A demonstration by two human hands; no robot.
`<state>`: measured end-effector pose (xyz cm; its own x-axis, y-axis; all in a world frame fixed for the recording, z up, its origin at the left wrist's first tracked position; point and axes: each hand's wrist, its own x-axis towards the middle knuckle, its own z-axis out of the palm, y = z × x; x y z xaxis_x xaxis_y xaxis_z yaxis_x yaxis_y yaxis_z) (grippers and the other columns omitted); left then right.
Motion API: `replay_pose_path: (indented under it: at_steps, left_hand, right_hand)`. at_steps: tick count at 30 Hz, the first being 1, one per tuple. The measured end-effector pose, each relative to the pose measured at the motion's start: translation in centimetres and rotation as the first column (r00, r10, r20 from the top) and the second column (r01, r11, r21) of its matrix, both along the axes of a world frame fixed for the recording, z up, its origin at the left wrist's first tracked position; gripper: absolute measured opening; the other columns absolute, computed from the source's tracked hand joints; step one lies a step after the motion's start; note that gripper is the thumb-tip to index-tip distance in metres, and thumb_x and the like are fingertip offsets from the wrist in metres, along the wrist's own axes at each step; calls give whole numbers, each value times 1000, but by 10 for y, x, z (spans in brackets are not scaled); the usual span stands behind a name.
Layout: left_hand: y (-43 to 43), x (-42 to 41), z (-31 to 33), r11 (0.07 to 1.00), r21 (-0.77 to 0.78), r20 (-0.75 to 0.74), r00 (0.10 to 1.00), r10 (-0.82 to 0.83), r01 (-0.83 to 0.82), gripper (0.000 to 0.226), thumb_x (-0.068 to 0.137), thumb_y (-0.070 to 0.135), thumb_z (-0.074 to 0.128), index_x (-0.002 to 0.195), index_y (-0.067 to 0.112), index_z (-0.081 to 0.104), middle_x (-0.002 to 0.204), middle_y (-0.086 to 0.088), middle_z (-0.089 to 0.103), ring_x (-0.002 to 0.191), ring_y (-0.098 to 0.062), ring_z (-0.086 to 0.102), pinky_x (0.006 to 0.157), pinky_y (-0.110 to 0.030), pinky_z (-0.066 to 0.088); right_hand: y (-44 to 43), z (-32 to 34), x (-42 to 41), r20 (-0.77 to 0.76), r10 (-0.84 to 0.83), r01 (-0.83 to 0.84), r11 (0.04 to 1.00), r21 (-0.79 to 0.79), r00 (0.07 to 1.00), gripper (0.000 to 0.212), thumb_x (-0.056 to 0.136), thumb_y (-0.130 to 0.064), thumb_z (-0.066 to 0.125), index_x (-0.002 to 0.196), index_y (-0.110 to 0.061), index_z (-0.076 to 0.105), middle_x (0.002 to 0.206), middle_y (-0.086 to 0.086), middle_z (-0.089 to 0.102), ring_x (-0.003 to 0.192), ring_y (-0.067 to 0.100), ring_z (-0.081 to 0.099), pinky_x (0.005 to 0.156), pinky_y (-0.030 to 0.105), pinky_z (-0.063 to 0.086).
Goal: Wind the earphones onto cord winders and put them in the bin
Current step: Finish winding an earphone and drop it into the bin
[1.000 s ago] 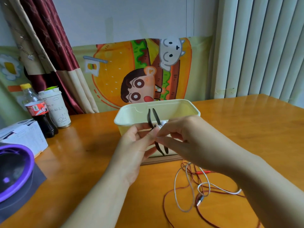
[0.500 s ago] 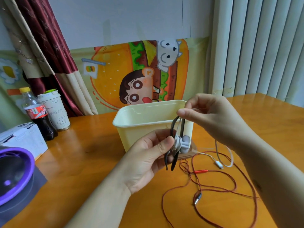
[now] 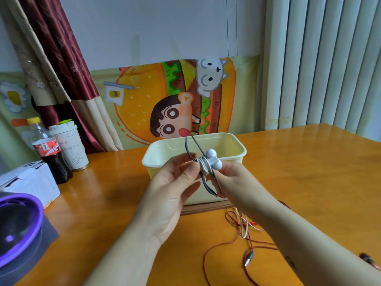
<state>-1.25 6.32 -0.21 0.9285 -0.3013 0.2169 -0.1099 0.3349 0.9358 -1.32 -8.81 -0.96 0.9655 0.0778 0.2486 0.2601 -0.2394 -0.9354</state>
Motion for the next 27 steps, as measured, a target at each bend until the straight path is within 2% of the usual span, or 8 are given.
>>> replay_pose_path:
  at_steps: [3,7,10,14,18,21,24,27]
  left_hand:
    - [4,1,3,993,-53,-33,994,102,-104,40,74,30,65,113,21,68,115,1,72,104,-10,62,81,-25,43]
    - [8,4,1,982,-128,-86,988,131,-142,46,79,30,62,124,19,65,121,0,70,98,-6,64,79,-22,45]
    - [8,6,0,970,-189,-111,985,135,-154,47,81,27,60,126,16,63,119,-2,71,95,-6,69,80,-24,49]
    - [11,11,-3,951,-202,-94,971,219,-234,44,84,23,61,127,12,62,120,-7,70,103,-13,69,74,-20,55]
    - [8,10,-6,962,-126,-26,970,240,-241,38,80,24,62,117,14,64,115,-7,72,103,-14,69,76,-22,53]
    - [4,7,-9,976,-32,17,976,218,-217,41,79,27,63,119,15,64,114,-6,72,106,-17,68,79,-24,52]
    - [0,5,-12,976,58,51,977,206,-209,40,74,30,65,113,21,66,109,2,73,103,-15,69,83,-32,52]
    - [-4,1,-14,968,181,88,983,160,-174,32,78,31,69,110,26,67,107,4,73,100,-13,69,84,-34,56]
  right_hand:
    - [0,5,-3,8,27,-26,995,-96,1000,39,95,-39,51,76,-8,65,54,-2,34,51,13,25,47,25,21]
    - [-2,16,-9,115,87,-42,938,-344,990,23,98,-29,49,93,-25,71,52,-7,34,46,6,27,43,17,22]
    - [-4,21,-12,119,87,-23,888,-460,989,22,97,-29,50,101,-24,71,59,-7,51,51,6,39,48,17,30]
    - [-9,32,-21,118,84,3,803,-596,989,23,95,-32,53,101,-22,73,84,0,70,65,11,56,59,22,45]
    - [-1,36,-31,195,145,47,675,-736,970,22,96,-30,52,105,-28,71,97,-10,70,84,7,63,77,25,53]
    - [4,36,-36,256,187,98,597,-796,948,21,97,-28,49,98,-26,70,93,-4,69,83,14,63,76,36,54]
    - [4,42,-41,282,219,101,595,-798,934,23,97,-30,48,98,-26,70,92,-5,69,82,13,63,75,36,53]
    - [0,51,-45,284,225,77,643,-762,932,25,97,-30,47,94,-23,71,89,-4,68,79,13,63,72,35,54]
